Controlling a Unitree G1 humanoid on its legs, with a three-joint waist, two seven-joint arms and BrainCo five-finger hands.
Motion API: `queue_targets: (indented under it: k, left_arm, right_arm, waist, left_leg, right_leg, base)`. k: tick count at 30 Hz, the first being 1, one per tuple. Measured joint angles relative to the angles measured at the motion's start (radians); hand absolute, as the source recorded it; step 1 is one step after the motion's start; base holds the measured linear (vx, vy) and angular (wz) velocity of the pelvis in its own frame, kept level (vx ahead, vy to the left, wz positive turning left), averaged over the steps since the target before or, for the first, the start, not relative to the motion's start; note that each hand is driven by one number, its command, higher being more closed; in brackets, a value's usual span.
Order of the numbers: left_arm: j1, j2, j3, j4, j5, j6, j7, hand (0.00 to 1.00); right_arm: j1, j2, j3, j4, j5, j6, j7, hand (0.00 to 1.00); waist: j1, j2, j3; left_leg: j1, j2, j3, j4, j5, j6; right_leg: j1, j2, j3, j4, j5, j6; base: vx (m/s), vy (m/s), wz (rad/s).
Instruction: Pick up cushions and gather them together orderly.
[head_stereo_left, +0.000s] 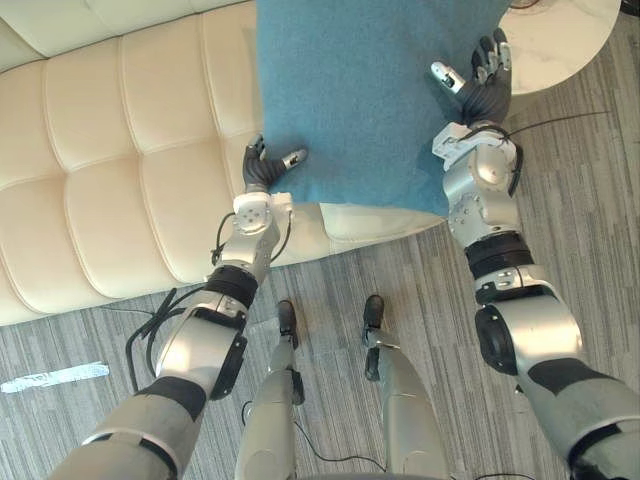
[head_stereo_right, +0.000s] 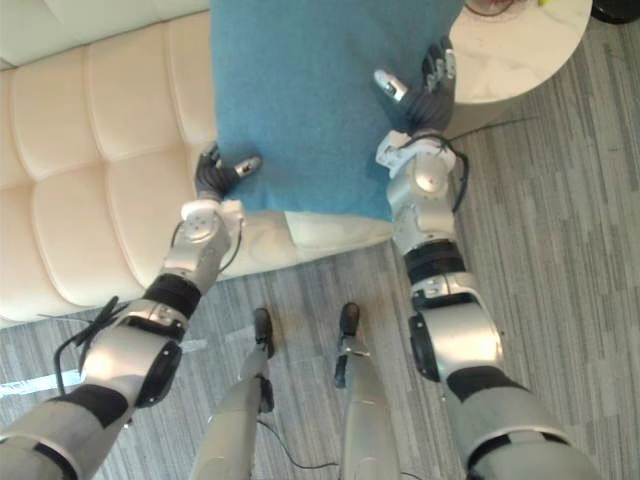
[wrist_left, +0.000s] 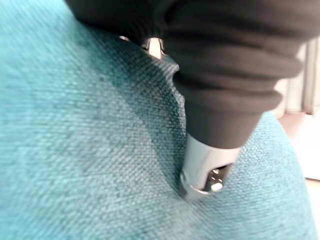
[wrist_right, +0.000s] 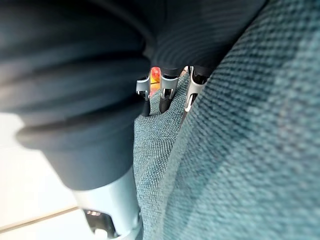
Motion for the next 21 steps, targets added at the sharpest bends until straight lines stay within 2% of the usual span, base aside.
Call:
queue_targets:
  k: [5, 6, 7, 9, 11, 12, 13, 14, 16, 21]
  left_arm:
    - [-0.003, -0.005, 0.000, -0.031, -0.001, -0.014, 0.002, 1.00]
    - [-0.003, -0.029, -0.011, -0.063, 0.003, -0.018, 0.008, 1.00]
    - [-0.003, -0.038, -0.017, -0.070, 0.005, -0.021, 0.021, 1.00]
    - [-0.003, -0.045, -0.020, -0.073, 0.013, -0.025, 0.024, 1.00]
    - [-0.002, -0.057, -0.020, -0.087, 0.023, -0.028, 0.027, 1.00]
    - [-0.001, -0.068, -0.020, -0.095, 0.028, -0.032, 0.040, 1.00]
    - [-0.002, -0.082, -0.020, -0.102, 0.048, -0.037, 0.057, 1.00]
    - [-0.001, -0.091, -0.019, -0.104, 0.053, -0.037, 0.063, 1.00]
    - [0.000, -0.104, -0.016, -0.105, 0.061, -0.040, 0.064, 1.00]
    - [0.013, -0.118, 0.004, -0.107, 0.061, -0.044, 0.063, 1.00]
  right_arm:
    - [0.042, 0.021, -0.028, -0.079, -0.030, -0.002, -0.029, 0.00]
    - [0.090, 0.063, -0.085, -0.197, -0.246, 0.038, -0.144, 0.00]
    - [0.102, 0.081, -0.095, -0.222, -0.312, 0.049, -0.182, 0.00]
    - [0.117, 0.109, -0.112, -0.249, -0.382, 0.063, -0.227, 0.00]
    - [0.169, 0.146, -0.164, -0.370, -0.418, 0.084, -0.251, 0.00]
    - [0.203, 0.164, -0.191, -0.441, -0.451, 0.088, -0.285, 0.00]
    - [0.237, 0.180, -0.223, -0.498, -0.533, 0.100, -0.362, 0.00]
    - [0.251, 0.185, -0.246, -0.511, -0.560, 0.104, -0.389, 0.00]
    - [0.273, 0.189, -0.302, -0.512, -0.571, 0.121, -0.418, 0.00]
    - [0.314, 0.217, -0.365, -0.507, -0.558, 0.131, -0.416, 0.00]
  waist:
    - [0.000, 0.000, 0.001]
    - [0.002, -0.001, 0.004]
    - [0.003, -0.002, 0.004]
    - [0.004, -0.002, 0.004]
    - [0.010, -0.006, 0.010]
    - [0.010, -0.007, 0.017]
    - [0.010, -0.008, 0.027]
    - [0.009, -0.008, 0.033]
    - [0.009, -0.008, 0.044]
    - [0.005, -0.009, 0.045]
  left_leg:
    - [0.000, 0.000, 0.000, 0.000, 0.000, 0.000]
    - [0.000, 0.000, 0.001, 0.000, 0.000, 0.000]
    - [0.000, 0.000, 0.001, 0.000, 0.000, 0.000]
    - [0.000, 0.000, 0.001, 0.000, 0.000, 0.000]
    - [-0.001, 0.000, 0.001, 0.000, -0.001, 0.000]
    - [-0.001, 0.000, 0.000, 0.001, -0.001, 0.000]
    - [-0.003, -0.001, -0.001, 0.001, -0.001, 0.000]
    - [-0.004, -0.003, -0.001, 0.001, -0.001, 0.000]
    - [-0.005, -0.005, -0.001, 0.001, -0.001, 0.000]
    - [-0.005, -0.002, 0.000, 0.001, -0.001, 0.000]
  right_leg:
    - [0.001, 0.000, 0.000, 0.000, 0.000, 0.000]
    - [0.001, -0.001, 0.000, 0.000, 0.000, 0.000]
    - [0.001, -0.001, 0.000, 0.000, 0.000, 0.000]
    - [0.002, -0.001, 0.000, 0.000, 0.000, 0.000]
    - [0.002, -0.001, 0.000, 0.000, 0.000, 0.000]
    - [0.003, -0.002, 0.000, 0.000, 0.000, 0.000]
    - [0.004, -0.004, 0.000, 0.000, 0.000, 0.000]
    - [0.004, -0.005, 0.000, 0.000, 0.000, 0.000]
    - [0.003, -0.007, 0.000, 0.000, 0.000, 0.001]
    - [0.002, -0.004, 0.001, 0.000, 0.000, 0.001]
  base:
    - [0.01, -0.006, 0.00]
    - [0.00, 0.000, 0.00]
    - [0.00, 0.000, 0.00]
    - [0.00, 0.000, 0.00]
    - [0.00, 0.000, 0.02]
    - [0.00, 0.000, 0.07]
    - [0.00, 0.000, 0.08]
    - [0.00, 0.000, 0.06]
    - [0.00, 0.000, 0.00]
    - [0.00, 0.000, 0.00]
